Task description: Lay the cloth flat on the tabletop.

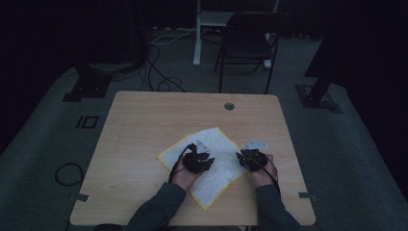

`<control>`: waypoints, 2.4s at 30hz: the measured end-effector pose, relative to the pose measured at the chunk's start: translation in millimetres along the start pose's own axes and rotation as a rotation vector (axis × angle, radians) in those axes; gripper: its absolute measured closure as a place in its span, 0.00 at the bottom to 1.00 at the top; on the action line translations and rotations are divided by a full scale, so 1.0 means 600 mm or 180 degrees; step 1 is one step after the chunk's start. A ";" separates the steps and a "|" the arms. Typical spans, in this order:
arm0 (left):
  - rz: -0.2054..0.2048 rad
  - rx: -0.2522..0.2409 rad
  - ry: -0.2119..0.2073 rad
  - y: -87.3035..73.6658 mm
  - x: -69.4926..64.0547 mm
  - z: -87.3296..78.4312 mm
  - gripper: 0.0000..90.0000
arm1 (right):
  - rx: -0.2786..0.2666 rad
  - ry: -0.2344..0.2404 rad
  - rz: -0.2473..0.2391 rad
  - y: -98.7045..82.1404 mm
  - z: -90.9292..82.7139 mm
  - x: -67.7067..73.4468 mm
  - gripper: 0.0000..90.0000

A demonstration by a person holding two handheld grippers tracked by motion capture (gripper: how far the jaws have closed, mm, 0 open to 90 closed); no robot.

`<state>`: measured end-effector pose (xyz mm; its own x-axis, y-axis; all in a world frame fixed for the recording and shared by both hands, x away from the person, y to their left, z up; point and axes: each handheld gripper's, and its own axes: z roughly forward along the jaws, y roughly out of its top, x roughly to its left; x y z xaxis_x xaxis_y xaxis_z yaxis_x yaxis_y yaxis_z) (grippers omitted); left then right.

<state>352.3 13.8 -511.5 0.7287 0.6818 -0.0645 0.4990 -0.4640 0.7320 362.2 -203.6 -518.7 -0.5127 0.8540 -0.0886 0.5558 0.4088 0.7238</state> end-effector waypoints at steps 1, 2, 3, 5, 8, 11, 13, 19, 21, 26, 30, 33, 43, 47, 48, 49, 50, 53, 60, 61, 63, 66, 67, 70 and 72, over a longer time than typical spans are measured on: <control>0.0026 0.0017 -0.0044 0.003 -0.009 0.007 0.78 | -0.0009 0.0005 0.0022 0.000 0.001 -0.002 0.83; 0.0053 0.0030 -0.0091 0.004 -0.019 0.013 0.79 | -0.0019 0.0010 0.0041 0.000 0.003 -0.005 0.82; 0.0102 0.0044 -0.0137 0.003 -0.028 0.018 0.79 | -0.0031 0.0018 0.0069 0.000 0.005 -0.007 0.83; 0.0189 0.0087 -0.0204 -0.001 -0.044 0.024 0.79 | -0.0045 0.0052 0.0121 0.000 0.010 -0.011 0.83; 0.0276 0.0173 -0.0228 -0.012 -0.056 0.028 0.81 | -0.0043 0.0063 0.0134 0.000 0.015 -0.013 0.83; 0.0304 0.0261 -0.0269 -0.025 -0.058 0.028 0.84 | -0.0014 0.0065 0.0146 0.002 0.024 -0.016 0.82; 0.0311 0.0283 -0.0291 -0.033 -0.058 0.027 0.85 | -0.0016 0.0069 0.0137 0.008 0.026 -0.017 0.80; 0.0323 0.0263 -0.0346 -0.047 -0.059 0.014 0.87 | -0.0074 0.0109 0.0051 0.041 0.039 -0.020 0.76; 0.0379 0.0259 -0.0384 -0.054 -0.060 0.008 0.87 | -0.0080 0.0125 0.0047 0.050 0.047 -0.020 0.74; 0.0406 0.0241 -0.0452 -0.070 -0.058 -0.008 0.87 | -0.0073 0.0229 0.0113 0.073 0.075 -0.020 0.72; 0.0394 0.0207 -0.0493 -0.083 -0.055 -0.019 0.87 | -0.0066 0.0299 0.0222 0.087 0.097 -0.026 0.67; 0.0416 0.0188 -0.0519 -0.093 -0.052 -0.029 0.87 | -0.0043 0.0385 0.0340 0.095 0.112 -0.030 0.66; 0.0387 0.0211 -0.0537 -0.123 -0.023 -0.065 0.87 | 0.0145 0.0741 0.0444 0.108 0.153 -0.016 0.74; 0.0306 0.0210 -0.0450 -0.131 -0.005 -0.077 0.87 | 0.0144 0.0693 0.0342 0.108 0.147 -0.010 0.97; 0.0275 0.0212 -0.0425 -0.133 0.004 -0.080 0.87 | 0.0129 0.0682 0.0344 0.108 0.143 -0.010 0.97; 0.0253 0.0211 -0.0401 -0.134 0.008 -0.082 0.87 | 0.0069 0.0686 0.0349 0.109 0.136 -0.011 0.97; 0.0234 0.0217 -0.0361 -0.134 0.014 -0.084 0.87 | 0.0029 0.0697 0.0354 0.109 0.131 -0.011 0.97; 0.0156 0.0221 -0.0262 -0.136 0.030 -0.090 0.87 | -0.0155 0.0776 0.0291 0.111 0.103 -0.004 0.97; -0.0024 0.0195 -0.0045 -0.138 0.060 -0.096 0.86 | -0.0279 0.1054 -0.0186 0.096 0.062 0.062 0.96; -0.0023 0.0199 -0.0041 -0.138 0.062 -0.097 0.86 | -0.0224 0.1089 -0.0304 0.092 0.062 0.075 0.95; -0.0034 0.0194 -0.0031 -0.138 0.063 -0.097 0.85 | -0.0100 0.1170 -0.0481 0.085 0.067 0.092 0.89; -0.0020 0.0188 -0.0015 -0.138 0.063 -0.098 0.84 | 0.0050 0.1222 -0.0649 0.080 0.075 0.106 0.82; -0.0023 0.0187 -0.0012 -0.138 0.063 -0.097 0.84 | 0.0059 0.1217 -0.0638 0.080 0.076 0.107 0.78; -0.0031 0.0177 -0.0025 -0.139 0.063 -0.097 0.84 | -0.0075 0.1278 -0.0493 0.083 0.072 0.096 0.71; -0.0034 0.0173 -0.0028 -0.139 0.063 -0.097 0.84 | -0.0153 0.1242 -0.0375 0.087 0.069 0.085 0.70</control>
<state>311.2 111.3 -535.8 0.7270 0.6821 -0.0783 0.5314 -0.4869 0.6932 392.3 -125.2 -513.6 -0.7858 0.6124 0.0866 0.4521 0.4731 0.7562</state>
